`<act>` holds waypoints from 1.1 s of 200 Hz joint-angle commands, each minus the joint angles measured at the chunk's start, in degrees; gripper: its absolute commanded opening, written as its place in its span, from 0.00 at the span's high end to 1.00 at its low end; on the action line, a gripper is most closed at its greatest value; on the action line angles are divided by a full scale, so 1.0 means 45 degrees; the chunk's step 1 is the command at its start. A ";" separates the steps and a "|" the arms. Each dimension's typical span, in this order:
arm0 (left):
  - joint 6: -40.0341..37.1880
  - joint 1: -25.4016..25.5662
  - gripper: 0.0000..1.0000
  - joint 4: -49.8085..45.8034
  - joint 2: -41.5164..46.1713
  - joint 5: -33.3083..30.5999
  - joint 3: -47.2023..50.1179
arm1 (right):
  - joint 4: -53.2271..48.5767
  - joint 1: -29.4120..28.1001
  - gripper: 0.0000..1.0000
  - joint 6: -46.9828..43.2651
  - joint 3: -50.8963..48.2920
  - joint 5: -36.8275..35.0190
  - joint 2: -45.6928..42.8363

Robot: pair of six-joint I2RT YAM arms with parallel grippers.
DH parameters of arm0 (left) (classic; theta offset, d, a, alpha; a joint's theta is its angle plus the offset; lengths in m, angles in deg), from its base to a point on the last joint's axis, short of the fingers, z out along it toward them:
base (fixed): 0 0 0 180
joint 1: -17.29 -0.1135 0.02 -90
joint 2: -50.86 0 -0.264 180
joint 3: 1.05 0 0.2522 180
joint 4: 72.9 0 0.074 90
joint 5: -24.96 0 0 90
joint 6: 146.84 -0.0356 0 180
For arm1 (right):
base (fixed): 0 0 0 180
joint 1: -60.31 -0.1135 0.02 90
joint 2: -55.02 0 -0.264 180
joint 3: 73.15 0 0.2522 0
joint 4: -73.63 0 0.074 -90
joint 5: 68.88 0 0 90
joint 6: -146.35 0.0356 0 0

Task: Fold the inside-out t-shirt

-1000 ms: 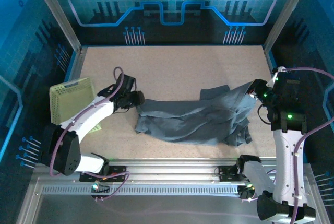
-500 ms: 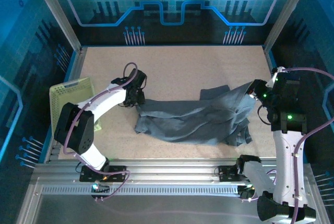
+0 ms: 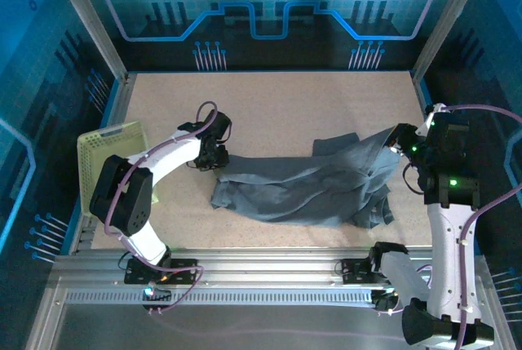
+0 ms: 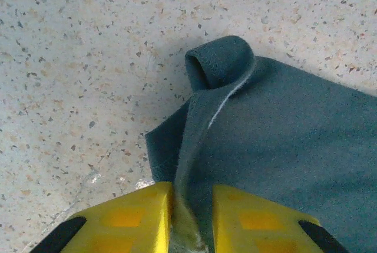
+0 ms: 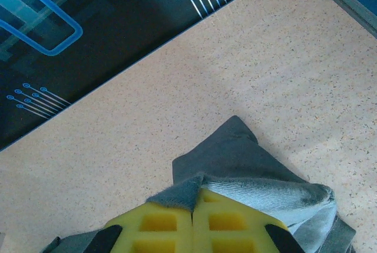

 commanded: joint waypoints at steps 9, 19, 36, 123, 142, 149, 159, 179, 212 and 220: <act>0.0307 0.0089 0.88 0.0123 0.0124 0.0573 0.0329 | -0.0150 -0.0159 1.00 -0.0112 0.0520 -0.0386 0.0011; 0.0354 0.0057 0.95 0.0215 0.0381 0.0680 0.0437 | -0.0337 -0.0161 1.00 -0.0051 0.0691 -0.0639 0.0088; 0.0416 -0.0009 1.00 0.0508 0.1222 0.0768 0.0699 | -0.0842 -0.0139 1.00 0.0167 0.1230 -0.1262 0.0362; 0.2281 -0.5077 1.00 0.9595 0.9553 0.7996 0.0828 | -0.0885 0.0762 1.00 0.0580 0.8186 -0.2062 0.1127; 0.2767 -0.5276 1.00 1.0902 1.0385 0.8140 0.0657 | -0.0541 0.0761 1.00 0.0186 0.9584 -0.2179 0.1051; 0.2849 -0.5296 1.00 1.1173 1.0697 0.8154 0.0575 | -0.0505 0.0770 1.00 0.0073 1.0098 -0.2235 0.1028; 0.2960 -0.5287 1.00 1.1486 1.1101 0.8133 0.0446 | -0.0425 0.0754 1.00 -0.0112 1.0862 -0.2209 0.0989; 0.3074 -0.5284 1.00 1.1732 1.2043 0.8016 0.0183 | -0.0157 0.0750 1.00 -0.0492 1.2171 -0.2000 0.0839; 0.2347 -0.5289 1.00 1.0550 1.3320 0.7008 -0.0512 | 0.0272 0.0730 1.00 -0.0925 1.3555 -0.1919 0.0596; 0.2154 -0.5280 1.00 1.0313 1.3539 0.6767 -0.0687 | 0.0375 0.0730 1.00 -0.1046 1.3812 -0.1948 0.0615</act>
